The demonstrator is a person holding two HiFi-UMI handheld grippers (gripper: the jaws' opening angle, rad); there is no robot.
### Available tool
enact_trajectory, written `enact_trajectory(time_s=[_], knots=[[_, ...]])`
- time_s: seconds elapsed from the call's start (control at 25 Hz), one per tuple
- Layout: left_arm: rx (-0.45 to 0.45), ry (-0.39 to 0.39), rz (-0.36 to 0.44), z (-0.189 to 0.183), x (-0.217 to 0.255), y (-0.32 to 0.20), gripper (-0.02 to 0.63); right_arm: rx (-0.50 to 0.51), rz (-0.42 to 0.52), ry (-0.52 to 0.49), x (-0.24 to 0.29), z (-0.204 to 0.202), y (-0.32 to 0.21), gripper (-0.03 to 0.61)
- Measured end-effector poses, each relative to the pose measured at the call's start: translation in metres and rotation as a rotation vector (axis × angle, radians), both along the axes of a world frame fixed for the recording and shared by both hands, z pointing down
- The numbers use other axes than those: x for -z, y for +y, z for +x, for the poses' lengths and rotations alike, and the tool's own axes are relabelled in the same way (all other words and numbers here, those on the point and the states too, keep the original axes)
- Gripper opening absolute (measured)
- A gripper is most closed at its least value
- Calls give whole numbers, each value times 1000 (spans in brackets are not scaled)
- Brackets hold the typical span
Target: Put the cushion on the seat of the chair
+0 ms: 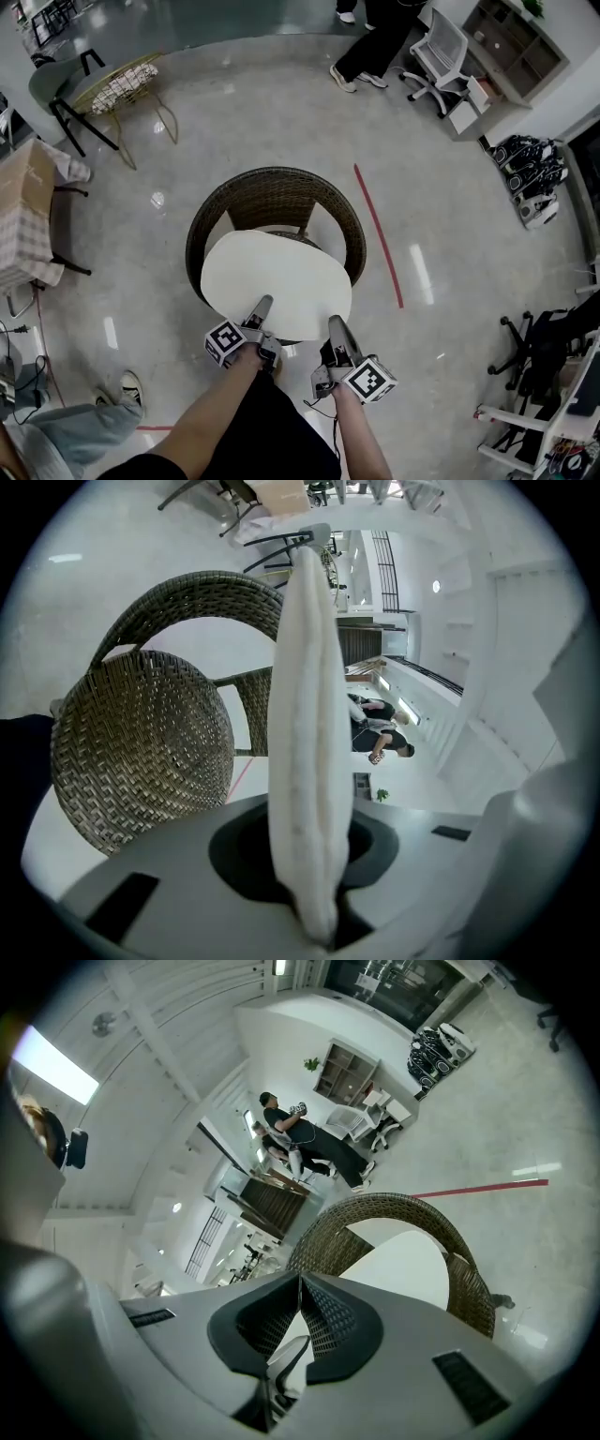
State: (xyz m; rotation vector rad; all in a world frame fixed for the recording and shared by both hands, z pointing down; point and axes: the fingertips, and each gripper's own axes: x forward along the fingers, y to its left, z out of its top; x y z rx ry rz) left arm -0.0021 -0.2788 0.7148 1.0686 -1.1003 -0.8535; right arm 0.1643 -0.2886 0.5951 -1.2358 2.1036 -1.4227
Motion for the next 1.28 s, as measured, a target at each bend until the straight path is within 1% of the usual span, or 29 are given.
enact_trajectory(time_s=[0.16,0.32,0.52,0.72,0.84,1.04,1.28], knots=[[-7,-2,-19,3,-22,-7,77,-14,-33,13,-25,1,-6,-9],[6,2,-40,2,-45,-15,77,-23,-35,11,-48,-3,-19,-11],[12,8,-39,-1,-68,-25,78,-57,-45,-17,-70,-5,-31,-10],[32,26,-54,2,-98,-34,78,-64,-61,49,-98,7,-29,-10],[46,32,-71,5,-113,-35,78,-85,-78,39,-104,13,-28,-10],[71,34,-89,10,-133,-32,77,-76,-95,53,-106,16,-21,-9],[101,49,-153,10,-157,-20,78,-71,-120,61,-114,18,-11,-9]])
